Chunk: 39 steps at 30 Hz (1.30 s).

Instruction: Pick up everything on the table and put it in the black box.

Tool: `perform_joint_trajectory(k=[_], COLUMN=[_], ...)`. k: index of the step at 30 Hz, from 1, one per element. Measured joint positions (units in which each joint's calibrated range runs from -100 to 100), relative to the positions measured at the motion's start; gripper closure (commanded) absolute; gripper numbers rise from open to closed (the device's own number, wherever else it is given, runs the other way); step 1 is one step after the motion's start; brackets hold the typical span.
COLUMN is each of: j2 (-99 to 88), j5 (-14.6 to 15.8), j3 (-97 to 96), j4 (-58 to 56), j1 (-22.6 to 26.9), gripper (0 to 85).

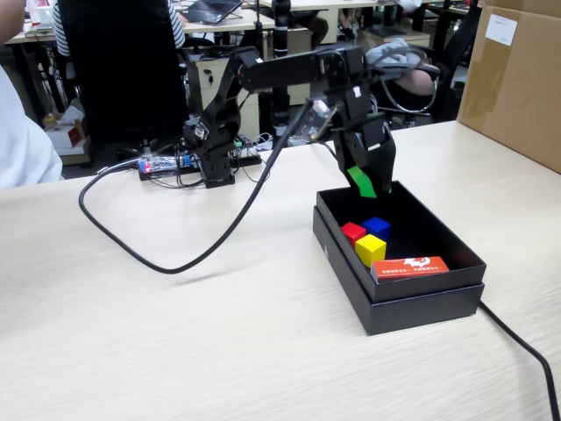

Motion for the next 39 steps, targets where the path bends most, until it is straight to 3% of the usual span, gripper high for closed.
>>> perform_joint_trajectory(k=[5,7,10,13,17,20,27,30,39], j2=[7.1,8.5,9.8,10.4,10.2,8.4,-15.3,-28.0,-66.9], j5=[0.0,0.0,0.0,0.0,0.0,0.0,-0.2,-0.9,-6.0], j3=[0.1,0.1,0.1,0.1,0.1,0.1,-6.6,-18.3,-62.8], j4=[0.1,0.0,0.1,0.1,0.0,0.1,0.3,2.0,32.1], j1=[-0.1,-0.2,-0.3,-0.4,-0.5,-0.5,-2.5,-4.8,-13.8], gripper=[70.1,62.0,59.7,47.7,40.0,38.7,36.3,35.9,35.2])
